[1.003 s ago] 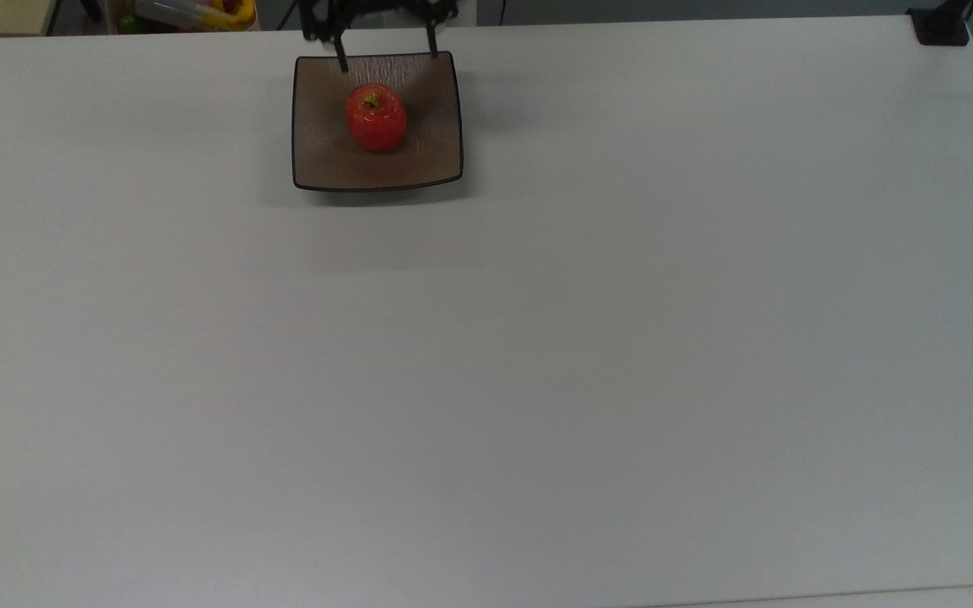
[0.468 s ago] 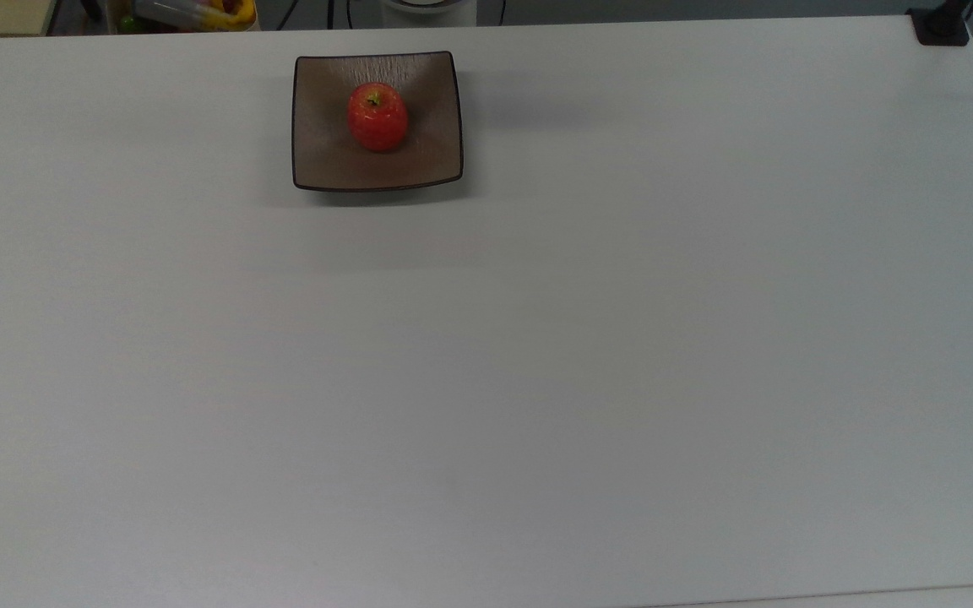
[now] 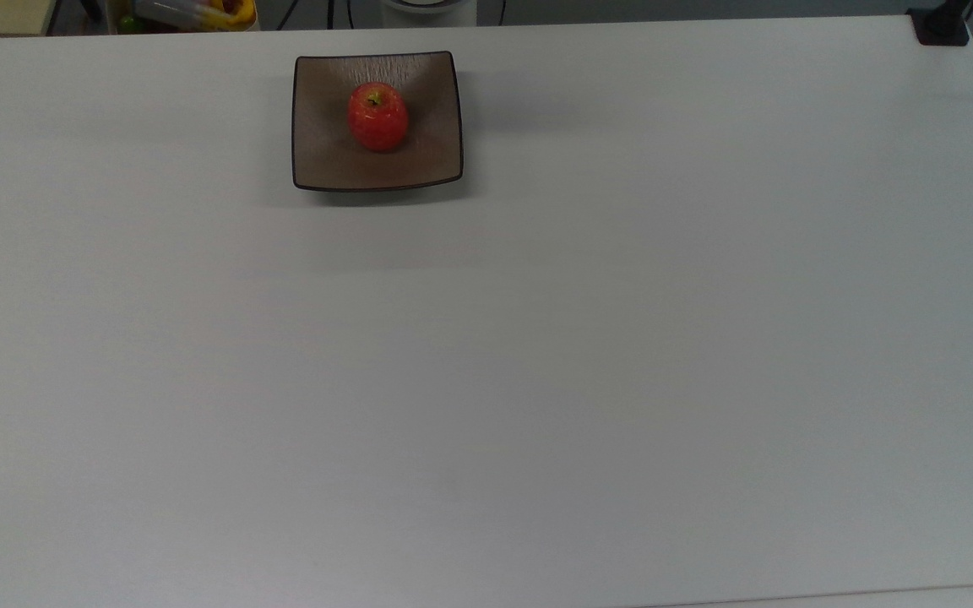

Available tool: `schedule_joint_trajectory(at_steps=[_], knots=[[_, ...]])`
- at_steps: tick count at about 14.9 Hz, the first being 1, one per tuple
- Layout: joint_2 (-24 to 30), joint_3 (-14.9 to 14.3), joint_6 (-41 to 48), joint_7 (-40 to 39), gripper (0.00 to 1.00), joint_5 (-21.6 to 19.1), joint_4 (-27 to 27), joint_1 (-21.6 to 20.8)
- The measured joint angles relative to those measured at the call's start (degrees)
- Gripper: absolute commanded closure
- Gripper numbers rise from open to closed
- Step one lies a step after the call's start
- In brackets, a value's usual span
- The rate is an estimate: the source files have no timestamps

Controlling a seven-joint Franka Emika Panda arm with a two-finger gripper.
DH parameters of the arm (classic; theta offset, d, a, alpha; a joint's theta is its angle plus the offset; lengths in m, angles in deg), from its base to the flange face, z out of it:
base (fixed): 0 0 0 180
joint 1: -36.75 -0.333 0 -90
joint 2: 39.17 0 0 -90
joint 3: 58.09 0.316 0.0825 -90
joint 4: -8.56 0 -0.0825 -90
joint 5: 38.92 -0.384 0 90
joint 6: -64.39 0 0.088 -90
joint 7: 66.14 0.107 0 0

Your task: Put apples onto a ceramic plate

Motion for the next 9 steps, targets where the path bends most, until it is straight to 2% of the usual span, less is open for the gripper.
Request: schedule_joint_trajectory(at_steps=[4, 9], knots=[[-2.9, 0.0, -2.75, -1.17, 0.0, 2.64, -1.18, -0.04], [-4.66, 0.0, -4.78, -1.34, 0.0, 2.78, -2.08, -0.04]])
